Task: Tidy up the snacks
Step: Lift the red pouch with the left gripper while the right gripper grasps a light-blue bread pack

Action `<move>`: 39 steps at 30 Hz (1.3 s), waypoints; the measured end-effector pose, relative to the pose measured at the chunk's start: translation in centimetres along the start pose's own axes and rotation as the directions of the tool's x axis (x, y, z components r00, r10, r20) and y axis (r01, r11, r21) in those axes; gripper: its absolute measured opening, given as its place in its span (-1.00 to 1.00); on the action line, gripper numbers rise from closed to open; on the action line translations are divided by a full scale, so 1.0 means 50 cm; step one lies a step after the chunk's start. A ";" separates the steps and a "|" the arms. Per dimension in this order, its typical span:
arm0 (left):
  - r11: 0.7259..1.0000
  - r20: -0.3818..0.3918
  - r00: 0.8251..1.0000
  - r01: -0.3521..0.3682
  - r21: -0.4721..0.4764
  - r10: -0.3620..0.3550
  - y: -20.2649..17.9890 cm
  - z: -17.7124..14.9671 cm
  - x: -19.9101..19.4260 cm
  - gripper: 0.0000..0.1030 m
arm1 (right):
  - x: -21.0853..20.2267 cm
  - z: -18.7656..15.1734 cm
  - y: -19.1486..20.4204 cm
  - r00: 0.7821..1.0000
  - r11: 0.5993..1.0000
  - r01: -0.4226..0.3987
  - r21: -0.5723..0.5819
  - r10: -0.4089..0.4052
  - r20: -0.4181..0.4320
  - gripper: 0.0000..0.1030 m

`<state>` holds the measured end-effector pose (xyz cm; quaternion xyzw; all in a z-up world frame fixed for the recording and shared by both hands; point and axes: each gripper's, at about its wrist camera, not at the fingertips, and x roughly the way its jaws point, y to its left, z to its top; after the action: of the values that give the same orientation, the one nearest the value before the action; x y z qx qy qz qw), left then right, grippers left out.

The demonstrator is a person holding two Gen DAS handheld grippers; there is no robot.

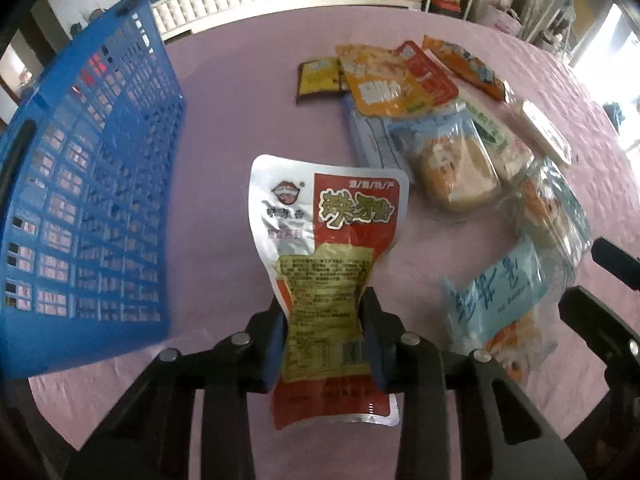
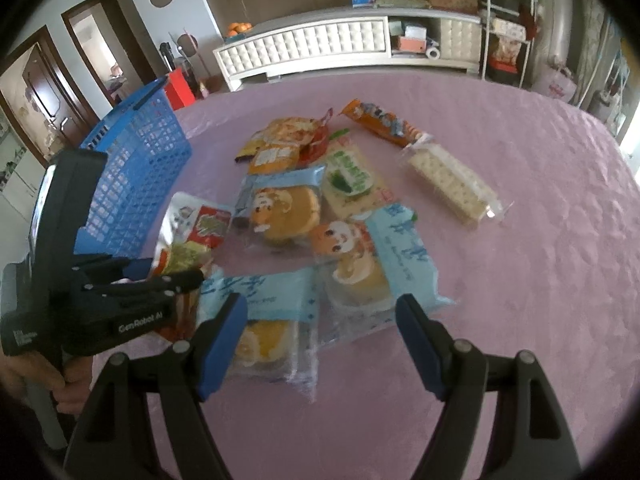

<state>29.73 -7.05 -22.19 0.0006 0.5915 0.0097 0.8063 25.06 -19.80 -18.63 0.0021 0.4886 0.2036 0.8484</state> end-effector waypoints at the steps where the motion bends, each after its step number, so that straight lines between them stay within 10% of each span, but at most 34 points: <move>1: 1.000 0.001 1.000 0.015 0.000 -0.015 0.004 -0.004 -0.002 -0.38 | 0.000 0.000 0.004 1.000 1.000 -0.007 0.004 0.007 -0.005 0.56; 33: 0.996 0.133 0.988 0.085 -0.013 -0.083 0.072 -0.109 -0.102 -0.39 | 0.102 0.005 0.131 0.975 0.977 0.120 -0.179 -0.150 -0.164 0.90; 39: 0.996 0.139 0.987 0.083 -0.022 -0.079 0.078 -0.116 -0.107 -0.39 | 0.101 -0.008 0.129 0.976 0.969 0.148 -0.199 -0.175 -0.129 0.37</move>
<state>22.51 -3.31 -18.78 -0.0341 0.5336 -0.0148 0.8450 24.73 -12.19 -21.70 -0.1326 0.5263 0.1784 0.8207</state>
